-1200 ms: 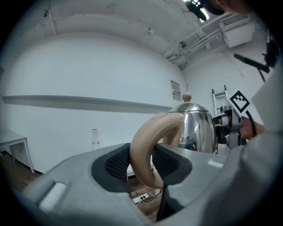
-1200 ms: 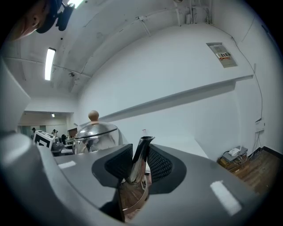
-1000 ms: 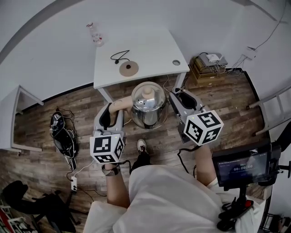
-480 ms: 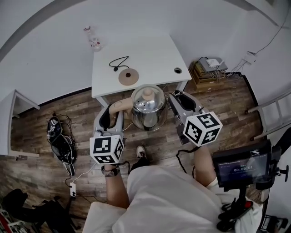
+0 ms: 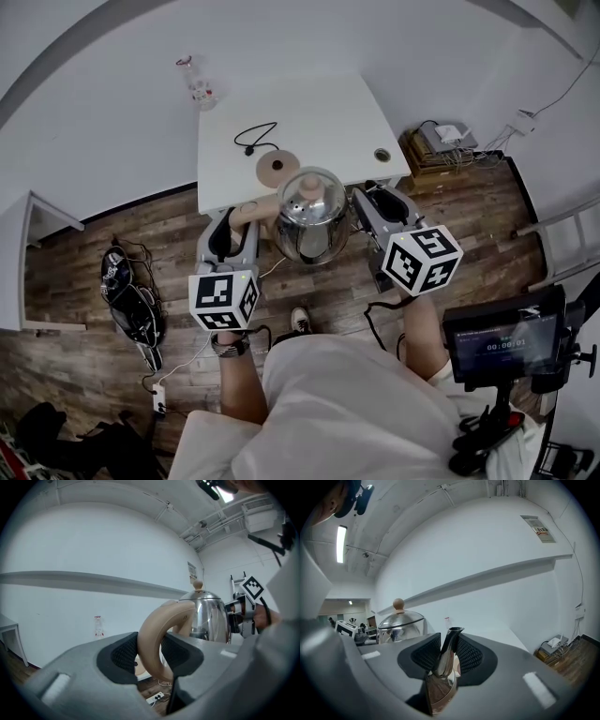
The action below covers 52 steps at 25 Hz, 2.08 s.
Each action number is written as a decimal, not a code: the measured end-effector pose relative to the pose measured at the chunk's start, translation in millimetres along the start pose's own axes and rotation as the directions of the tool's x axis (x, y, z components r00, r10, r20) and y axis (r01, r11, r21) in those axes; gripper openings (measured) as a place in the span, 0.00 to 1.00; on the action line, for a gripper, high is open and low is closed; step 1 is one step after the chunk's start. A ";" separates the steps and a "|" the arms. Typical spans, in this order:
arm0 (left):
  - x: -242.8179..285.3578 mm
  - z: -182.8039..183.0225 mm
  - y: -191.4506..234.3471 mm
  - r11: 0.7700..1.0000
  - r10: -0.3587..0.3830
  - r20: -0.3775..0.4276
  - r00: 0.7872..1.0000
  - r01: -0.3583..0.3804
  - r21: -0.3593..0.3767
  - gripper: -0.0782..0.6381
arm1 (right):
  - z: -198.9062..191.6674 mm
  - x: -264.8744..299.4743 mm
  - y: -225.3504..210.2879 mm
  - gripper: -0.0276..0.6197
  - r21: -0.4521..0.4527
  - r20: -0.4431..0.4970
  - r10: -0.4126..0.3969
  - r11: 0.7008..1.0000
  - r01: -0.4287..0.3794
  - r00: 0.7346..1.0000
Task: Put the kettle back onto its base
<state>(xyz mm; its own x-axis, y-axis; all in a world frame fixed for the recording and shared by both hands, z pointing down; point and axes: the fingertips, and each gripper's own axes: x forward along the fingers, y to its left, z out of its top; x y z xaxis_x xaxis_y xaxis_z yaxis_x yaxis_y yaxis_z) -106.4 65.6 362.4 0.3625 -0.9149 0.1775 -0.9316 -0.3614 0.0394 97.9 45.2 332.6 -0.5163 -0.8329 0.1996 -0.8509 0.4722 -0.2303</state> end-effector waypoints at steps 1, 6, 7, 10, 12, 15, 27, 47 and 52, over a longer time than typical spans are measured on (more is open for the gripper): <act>5.4 0.4 8.9 1.000 -0.003 -0.001 1.000 0.003 -0.002 0.33 | 0.7 9.8 1.5 0.20 0.004 -0.001 -0.002 1.000 0.002 1.000; 19.1 10.9 19.7 1.000 -0.024 0.002 1.000 0.024 0.005 0.33 | 13.1 23.8 -0.3 0.20 0.006 0.013 -0.019 1.000 0.019 1.000; 20.5 12.1 19.4 1.000 -0.027 0.004 1.000 0.027 0.008 0.33 | 14.1 23.8 -1.2 0.20 0.006 0.017 -0.020 1.000 0.020 1.000; 24.5 14.9 20.8 0.999 -0.037 0.005 0.999 0.036 0.015 0.33 | 16.0 25.0 -2.4 0.20 0.016 0.028 -0.025 1.000 0.024 0.999; 28.2 18.7 24.0 0.999 -0.043 0.008 0.999 0.043 0.017 0.33 | 19.5 27.3 -2.3 0.20 0.025 0.039 -0.033 0.999 0.032 0.999; 34.1 22.5 27.1 0.999 -0.052 0.012 0.999 0.052 0.008 0.33 | 24.3 29.6 -2.8 0.19 0.032 0.048 -0.048 0.998 0.046 0.998; 35.9 10.3 23.7 0.998 -0.062 -0.005 0.998 0.062 -0.003 0.33 | 14.9 29.4 -8.5 0.18 0.063 0.039 -0.073 0.996 0.070 0.997; 167.0 32.1 141.8 0.999 0.018 -0.065 0.998 -0.021 -0.048 0.33 | 57.2 220.6 -44.2 0.17 0.084 -0.034 -0.006 0.996 0.009 0.999; 176.0 20.5 140.8 0.998 0.048 -0.063 0.997 -0.051 -0.041 0.33 | 47.0 231.0 -55.7 0.17 0.082 -0.033 0.021 0.996 -0.019 0.999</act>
<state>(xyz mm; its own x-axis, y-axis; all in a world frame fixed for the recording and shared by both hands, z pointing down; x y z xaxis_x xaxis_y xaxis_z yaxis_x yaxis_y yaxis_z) -173.2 -150.0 379.0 0.3148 -0.9182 0.2404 -0.9491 -0.3068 0.0708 30.7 -187.0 346.7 -0.5372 -0.8126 0.2260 -0.8303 0.4623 -0.3114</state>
